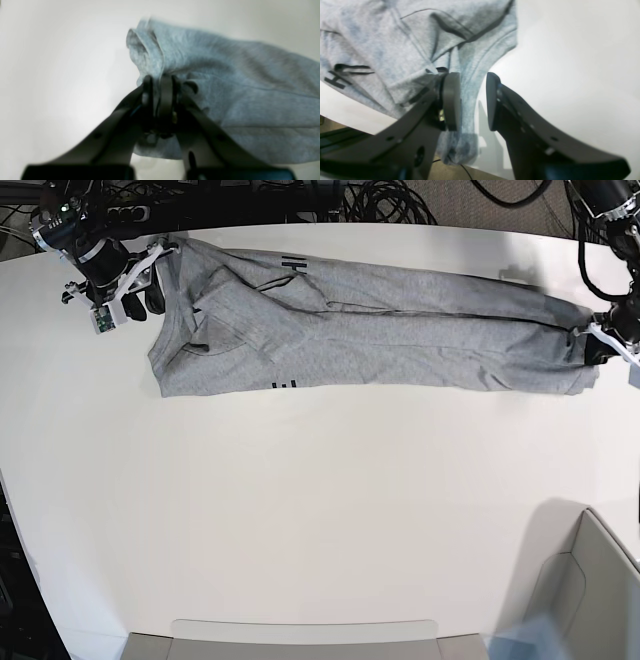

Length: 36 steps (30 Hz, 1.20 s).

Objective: Fold the T-shirt properly
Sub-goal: 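Move the left gripper inward and grasp the strip's end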

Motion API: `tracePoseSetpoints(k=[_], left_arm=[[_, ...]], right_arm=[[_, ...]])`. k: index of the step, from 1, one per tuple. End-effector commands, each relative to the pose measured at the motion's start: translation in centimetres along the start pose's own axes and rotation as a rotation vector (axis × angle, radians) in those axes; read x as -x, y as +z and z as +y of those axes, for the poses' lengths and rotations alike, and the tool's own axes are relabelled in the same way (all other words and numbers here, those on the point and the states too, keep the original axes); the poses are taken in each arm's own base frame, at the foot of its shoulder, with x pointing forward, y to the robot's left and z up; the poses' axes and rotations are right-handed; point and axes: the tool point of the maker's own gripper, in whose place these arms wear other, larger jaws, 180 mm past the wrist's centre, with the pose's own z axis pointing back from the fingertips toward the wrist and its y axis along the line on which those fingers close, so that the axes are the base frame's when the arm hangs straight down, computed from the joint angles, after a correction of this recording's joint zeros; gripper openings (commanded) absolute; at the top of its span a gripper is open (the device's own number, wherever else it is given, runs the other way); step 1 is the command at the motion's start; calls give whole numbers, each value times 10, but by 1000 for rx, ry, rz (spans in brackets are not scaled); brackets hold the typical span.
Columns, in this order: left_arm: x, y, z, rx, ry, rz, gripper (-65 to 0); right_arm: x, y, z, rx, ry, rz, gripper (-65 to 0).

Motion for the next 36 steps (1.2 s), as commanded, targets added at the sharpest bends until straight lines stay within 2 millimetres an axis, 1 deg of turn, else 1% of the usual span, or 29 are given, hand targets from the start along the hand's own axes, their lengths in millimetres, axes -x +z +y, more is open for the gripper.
tracePoseSetpoints(k=[1, 3, 6, 7, 11, 13, 15, 18, 24, 26, 30, 32, 36], left_arm=[[-13, 11, 3, -18, -16, -40, -650], [-13, 20, -2, -30, -27, -36, -650], [-9, 30, -23, -26, -83, -32, -650], [-7, 32, -31, -20, -98, -35, -650], [-9, 40, -82, 38, -203, -73, -650], [-10, 43, -101, 64, -240, -86, -650], [-7, 41, -117, 98, -251, -87, -650], [7, 31, -139, 160, -264, -38, -650], [25, 17, -199, 319, -282, 2, -650], [30, 14, -216, 363, -283, 9, -650], [38, 13, -250, 449, -281, 14, -650], [42, 13, -265, 490, -286, 20, -650], [47, 13, -291, 550, -262, 29, -650]], right_arm=[[-10, 3, 1, -12, 24, -39, -469], [-10, 3, 1, -12, 24, -39, -469], [-15, 2, 0, -9, 27, -52, -469], [-15, 2, 0, -9, 27, -52, -469], [-15, 2, 1, -10, 26, -52, -469], [-15, 2, 1, -10, 26, -52, -469], [-15, 2, 1, -10, 26, -52, -469], [-15, 2, 1, -10, 26, -52, -469], [-18, 0, 2, -16, 29, -60, -469], [-18, -2, 8, -34, 30, -59, -469], [-18, -3, 11, -42, 29, -59, -469], [-18, -5, 16, -56, 33, -59, -469], [-19, -7, 22, -75, 36, -58, -469]])
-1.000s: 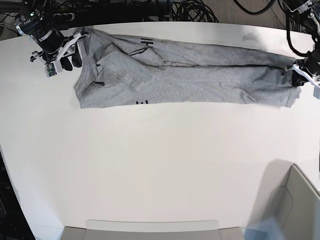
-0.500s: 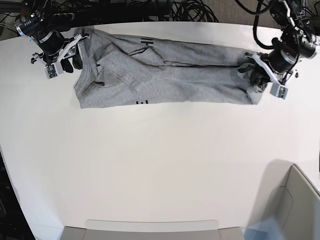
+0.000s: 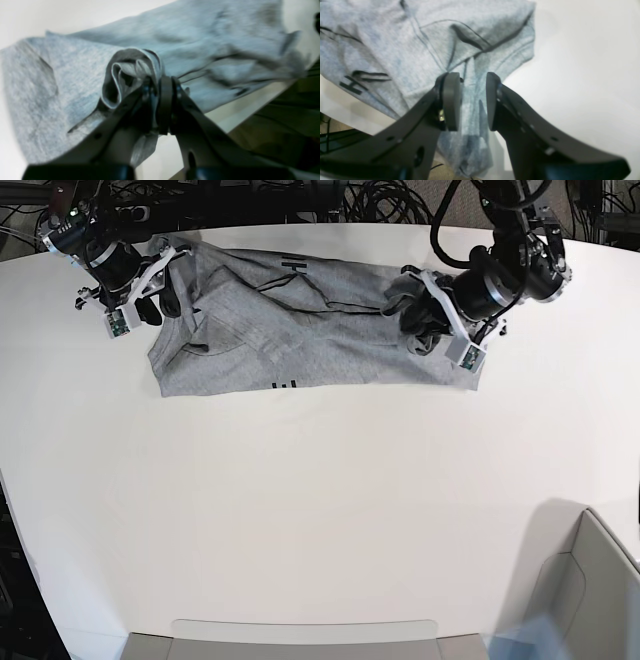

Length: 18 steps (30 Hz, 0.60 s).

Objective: Fold the T-shirt properly
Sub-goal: 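Move the left gripper inward and grasp the strip's end, then fold the grasped end over toward the strip's middle with the left gripper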

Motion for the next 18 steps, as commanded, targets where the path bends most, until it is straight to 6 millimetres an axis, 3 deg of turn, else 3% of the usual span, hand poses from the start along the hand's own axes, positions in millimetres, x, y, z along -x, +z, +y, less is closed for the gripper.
tracePoseSetpoints(k=[1, 4, 8, 15, 16, 18], left_arm=[[-13, 0, -10, 27, 6, -47, -650], [-21, -9, -24, 58, 51, -62, -650], [-37, -13, -27, 62, 96, -122, -650], [-36, -18, -26, 64, 113, -113, -650], [-35, -18, -26, 65, 114, -109, -641], [-33, -17, -26, 63, 116, -107, -545]], right_arm=[[-10, 2, 3, -17, 24, -38, -469], [-10, 1, 6, -26, 26, -38, -469], [-10, 1, 6, -25, 27, -37, -469], [-10, 1, 6, -23, 26, -36, -469], [-10, 1, 6, -23, 26, -36, -469], [-10, 1, 5, -22, 26, -36, -469]])
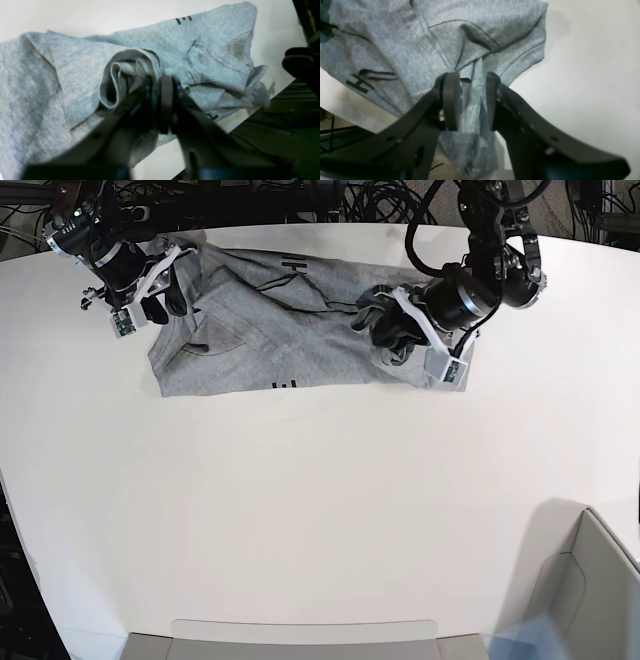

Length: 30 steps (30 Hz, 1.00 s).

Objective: Fold the T-shirt properly
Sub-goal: 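Fold the grasped end over toward the strip's middle with the left gripper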

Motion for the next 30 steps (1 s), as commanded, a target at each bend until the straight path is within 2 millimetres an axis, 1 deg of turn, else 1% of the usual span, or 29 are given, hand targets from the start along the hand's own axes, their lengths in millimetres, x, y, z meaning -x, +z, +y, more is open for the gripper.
tracePoseSetpoints(k=[1, 2, 3, 7, 11, 13, 17, 19, 21, 23, 25, 28, 30], left_arm=[[-9, 3, -5, 17, -13, -37, -495], [-9, 4, -4, 15, -16, -35, -467], [-8, 5, -2, 11, -22, -32, -458], [-9, 7, -1, 8, -30, -29, -487], [-12, 9, 4, -7, -23, -47, -491], [-14, 15, 17, -45, -3, -65, -511], [-21, 39, 56, -161, 56, -122, -608], [-24, 48, 70, -203, 75, -141, -640], [-21, 53, 78, -234, 73, -124, -650], [-15, 47, 77, -250, 29, -72, -650], [-4, 32, 72, -253, -17, -9, -650], [14, 16, 72, -277, -61, 83, -650], [14, 10, 70, -278, -86, 81, -650]], right_arm=[[-10, 3, 1, -9, 21, -38, -469], [-10, 3, 1, -9, 21, -38, -469], [-10, 3, 1, -9, 21, -38, -469], [-10, 3, 1, -9, 21, -39, -469], [-10, 3, 0, -7, 21, -39, -469], [-10, 3, 0, -6, 21, -39, -469], [-8, 4, 0, -5, 19, -35, -469], [-8, 4, -1, -4, 18, -34, -469], [-8, 4, -1, -3, 18, -34, -469], [-8, 4, -1, -3, 18, -34, -469], [-8, 4, -1, -2, 18, -35, -469], [-8, 4, -1, -2, 18, -35, -469], [-8, 5, -1, -2, 19, -35, -469]])
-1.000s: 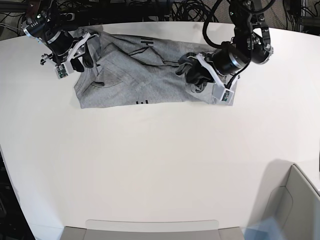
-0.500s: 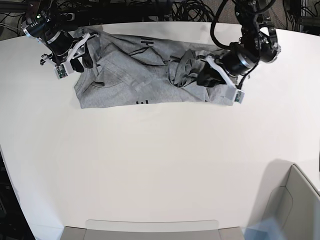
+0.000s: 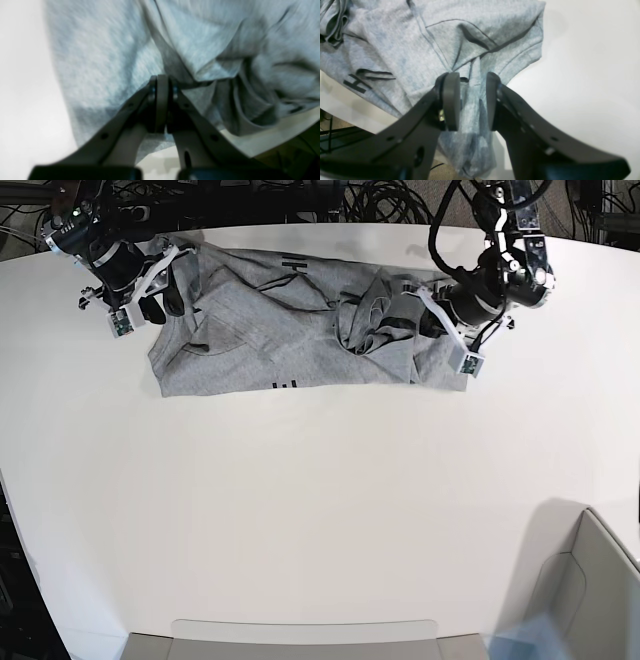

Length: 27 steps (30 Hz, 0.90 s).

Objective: Fold the T-shirt properly
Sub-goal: 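Fold the grasped end over toward the strip's middle with the left gripper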

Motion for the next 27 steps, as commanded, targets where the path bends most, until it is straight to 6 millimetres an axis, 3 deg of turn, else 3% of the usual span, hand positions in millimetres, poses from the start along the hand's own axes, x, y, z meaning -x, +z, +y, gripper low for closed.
tracePoseSetpoints(k=[1, 7, 13, 17, 21, 23, 27], left_arm=[[-12, 2, 0, -2, -17, -49, -650], [-12, -5, -13, 32, -37, -46, -650], [-40, -19, -47, 116, -100, -82, -650], [-52, -33, -61, 161, -63, -90, -650], [-51, -57, -76, 216, -43, -39, -650], [-52, -56, -80, 222, -54, -40, -650], [-66, -28, -83, 203, -95, -126, -650]], right_arm=[[-9, 4, 1, -9, 21, -37, -469], [-9, 4, 1, -9, 21, -38, -469], [-10, 4, 1, -9, 21, -41, -469], [-10, 4, 1, -8, 21, -42, -469], [-10, 4, 0, -5, 20, -44, -469], [-10, 8, -9, 20, 15, -45, -469], [-16, 19, -36, 107, 2, -70, -469]])
